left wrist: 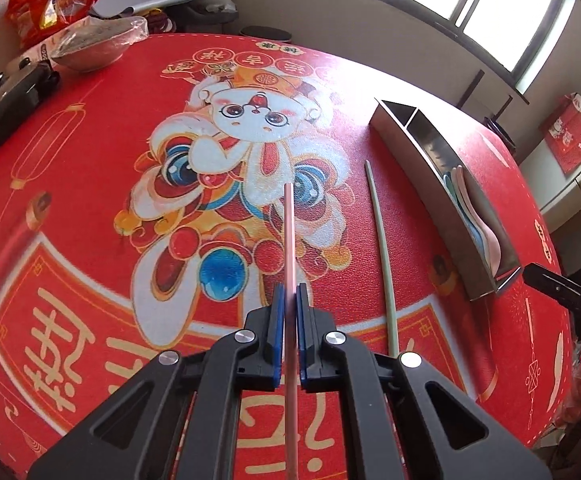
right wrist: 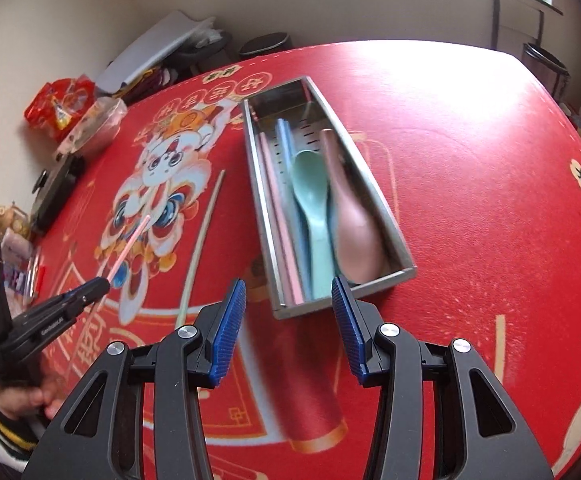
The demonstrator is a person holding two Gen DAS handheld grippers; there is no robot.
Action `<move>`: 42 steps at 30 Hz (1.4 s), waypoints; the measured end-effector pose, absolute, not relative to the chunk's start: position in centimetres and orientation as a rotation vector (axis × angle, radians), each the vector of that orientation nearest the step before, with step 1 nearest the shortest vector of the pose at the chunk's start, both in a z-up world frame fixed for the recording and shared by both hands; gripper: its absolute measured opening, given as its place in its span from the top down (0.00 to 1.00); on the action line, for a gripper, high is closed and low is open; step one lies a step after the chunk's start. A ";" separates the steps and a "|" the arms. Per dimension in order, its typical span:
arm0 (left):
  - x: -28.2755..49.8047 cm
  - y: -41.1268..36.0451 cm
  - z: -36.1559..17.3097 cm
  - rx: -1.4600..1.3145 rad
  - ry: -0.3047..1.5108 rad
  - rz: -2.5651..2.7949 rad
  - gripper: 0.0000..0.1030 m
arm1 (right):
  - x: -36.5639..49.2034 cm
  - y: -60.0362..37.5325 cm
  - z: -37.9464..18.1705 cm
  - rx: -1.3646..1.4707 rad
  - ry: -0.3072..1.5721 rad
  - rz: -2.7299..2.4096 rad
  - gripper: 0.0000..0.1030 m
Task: Organize utensils
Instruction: 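Grasp the green chopstick with the right gripper while the left holds the pink chopstick, then carry the green chopstick into the steel tray and open the right gripper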
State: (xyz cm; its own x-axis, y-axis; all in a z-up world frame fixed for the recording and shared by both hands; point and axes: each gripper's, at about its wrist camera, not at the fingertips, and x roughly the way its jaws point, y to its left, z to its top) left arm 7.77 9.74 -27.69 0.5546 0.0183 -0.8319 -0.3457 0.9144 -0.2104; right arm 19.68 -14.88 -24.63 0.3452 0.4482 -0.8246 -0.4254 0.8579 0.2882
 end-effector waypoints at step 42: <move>4.1 15.2 -26.4 -0.403 0.927 0.243 0.95 | 16.6 0.8 -30.2 -0.257 1.138 0.697 0.95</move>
State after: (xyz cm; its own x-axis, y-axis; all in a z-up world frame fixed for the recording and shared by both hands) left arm 4.08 15.15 -26.41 0.5805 0.0306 -0.8137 -0.3720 0.8989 -0.2315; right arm 16.63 0.82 -30.16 0.2384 0.3768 -0.8951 -0.6264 0.7639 0.1548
